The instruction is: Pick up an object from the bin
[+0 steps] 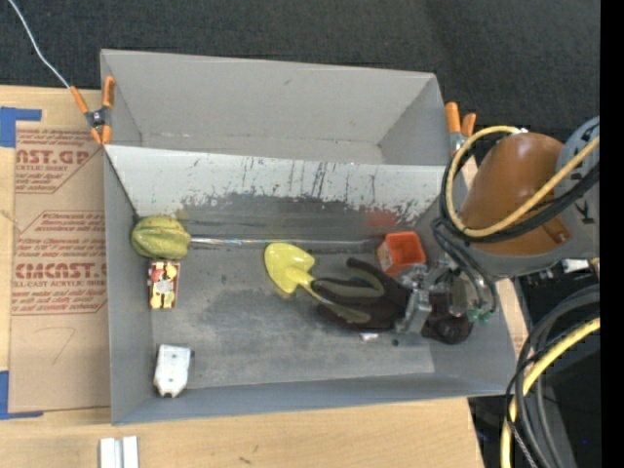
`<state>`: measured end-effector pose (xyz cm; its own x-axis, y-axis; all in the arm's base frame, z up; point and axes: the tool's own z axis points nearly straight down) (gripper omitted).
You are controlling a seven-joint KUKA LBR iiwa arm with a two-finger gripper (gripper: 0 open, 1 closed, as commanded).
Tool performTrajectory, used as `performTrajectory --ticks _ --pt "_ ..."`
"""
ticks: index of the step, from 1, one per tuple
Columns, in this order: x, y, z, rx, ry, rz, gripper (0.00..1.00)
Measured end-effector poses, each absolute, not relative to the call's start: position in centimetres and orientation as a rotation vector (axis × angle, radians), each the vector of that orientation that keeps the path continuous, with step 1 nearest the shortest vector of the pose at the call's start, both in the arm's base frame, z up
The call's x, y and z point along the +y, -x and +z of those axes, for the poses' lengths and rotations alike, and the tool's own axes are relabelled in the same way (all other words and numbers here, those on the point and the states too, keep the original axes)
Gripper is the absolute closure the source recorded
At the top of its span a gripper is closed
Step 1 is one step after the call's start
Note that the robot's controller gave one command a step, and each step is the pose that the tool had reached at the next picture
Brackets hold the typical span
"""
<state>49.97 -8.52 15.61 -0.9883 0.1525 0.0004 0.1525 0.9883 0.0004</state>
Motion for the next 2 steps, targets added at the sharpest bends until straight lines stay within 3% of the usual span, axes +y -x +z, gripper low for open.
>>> performTrajectory --ticks 1,2 --pt "-8.5 -50.3 18.4 -3.142 0.258 0.0 1.0" --pt "-9.0 -49.8 25.6 -3.13 0.246 -0.002 1.0"
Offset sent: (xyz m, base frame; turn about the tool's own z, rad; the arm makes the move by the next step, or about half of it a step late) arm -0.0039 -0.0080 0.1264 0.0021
